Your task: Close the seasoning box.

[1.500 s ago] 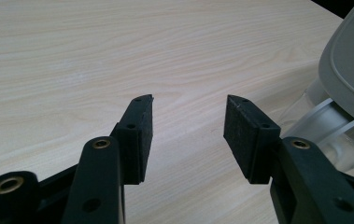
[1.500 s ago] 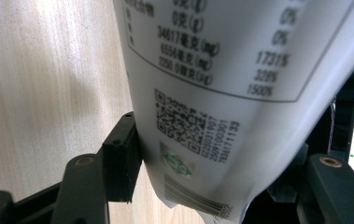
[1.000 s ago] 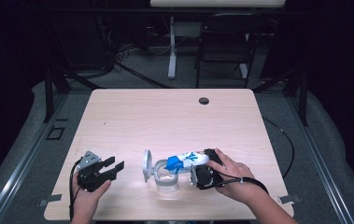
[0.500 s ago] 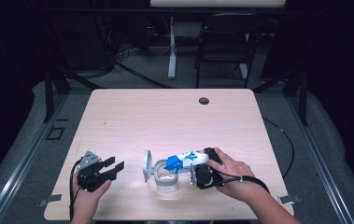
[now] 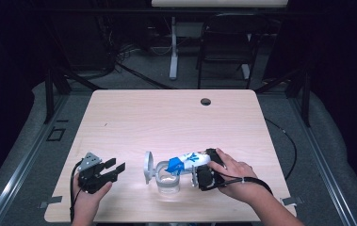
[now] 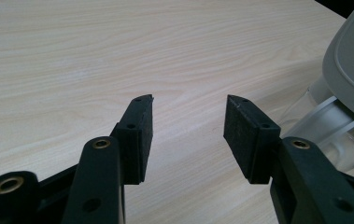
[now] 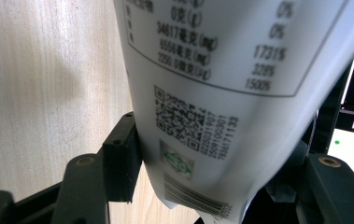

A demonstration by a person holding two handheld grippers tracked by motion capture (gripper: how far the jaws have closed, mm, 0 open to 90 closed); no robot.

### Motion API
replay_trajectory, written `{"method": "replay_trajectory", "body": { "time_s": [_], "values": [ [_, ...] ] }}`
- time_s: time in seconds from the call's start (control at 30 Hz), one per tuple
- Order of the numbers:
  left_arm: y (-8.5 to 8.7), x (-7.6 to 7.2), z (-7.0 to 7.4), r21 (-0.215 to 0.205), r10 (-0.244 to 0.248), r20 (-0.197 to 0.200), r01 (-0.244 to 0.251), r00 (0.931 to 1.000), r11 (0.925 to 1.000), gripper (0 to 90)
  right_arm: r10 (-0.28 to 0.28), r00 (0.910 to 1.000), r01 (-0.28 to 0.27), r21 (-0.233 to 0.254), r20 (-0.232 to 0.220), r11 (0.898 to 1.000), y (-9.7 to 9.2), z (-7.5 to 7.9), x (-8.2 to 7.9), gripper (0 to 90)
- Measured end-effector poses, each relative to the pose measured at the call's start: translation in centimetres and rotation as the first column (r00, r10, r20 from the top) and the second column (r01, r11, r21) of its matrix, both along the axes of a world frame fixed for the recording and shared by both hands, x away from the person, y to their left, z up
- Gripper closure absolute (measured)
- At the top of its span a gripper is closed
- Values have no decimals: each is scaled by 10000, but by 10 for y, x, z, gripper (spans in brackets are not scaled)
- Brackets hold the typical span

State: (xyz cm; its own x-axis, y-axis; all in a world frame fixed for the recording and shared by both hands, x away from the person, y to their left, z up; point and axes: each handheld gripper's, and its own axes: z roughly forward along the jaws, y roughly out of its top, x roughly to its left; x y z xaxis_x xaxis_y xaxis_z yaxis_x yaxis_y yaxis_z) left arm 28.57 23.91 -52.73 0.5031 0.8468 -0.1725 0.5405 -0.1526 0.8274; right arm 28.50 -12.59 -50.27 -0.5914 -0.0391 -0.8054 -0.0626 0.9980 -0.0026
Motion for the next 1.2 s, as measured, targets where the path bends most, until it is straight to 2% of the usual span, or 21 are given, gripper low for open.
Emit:
{"method": "replay_trajectory", "body": {
  "time_s": [0.17,0.2,0.43,0.5,0.63,0.67,0.73,0.87,0.93,1.0,1.2],
  "values": [
    [0,0,0,0,-1,-3,1,10000,10000,524,38,10000,-38,-83,68,10000,1,0,0,399],
    [0,0,0,3,0,4,0,10000,10000,524,-15,9999,18,-257,122,9997,1,1,-1,399],
    [0,0,0,17,10,-1,-10,10000,10000,524,68,9999,-66,-146,126,9999,1,0,-1,399],
    [1,0,0,-8,32,4,-32,10000,10000,524,150,9996,-141,-347,251,9993,2,1,-1,399],
    [1,0,0,15,49,-8,-49,10000,10000,524,211,9993,-201,-313,311,9993,3,1,-1,399],
    [1,0,0,26,48,-11,-48,10000,10000,524,166,9991,-147,-510,381,9986,4,3,-2,399],
    [1,0,0,17,57,-12,-57,10000,10000,524,292,9989,-279,-356,358,9990,4,2,-2,399],
    [1,0,0,23,63,-10,-63,10000,10000,524,441,9980,-418,-497,451,9979,6,2,-3,400],
    [1,0,0,28,65,-25,-65,10000,10000,524,481,9979,-464,-402,430,9981,7,1,-3,400],
    [1,0,0,36,60,-24,-60,10000,10000,524,505,9975,-474,-619,503,9970,8,3,-3,400],
    [1,0,0,29,58,-20,-58,10000,10000,524,612,9969,-586,-537,497,9968,9,3,-3,400]
  ]
}}
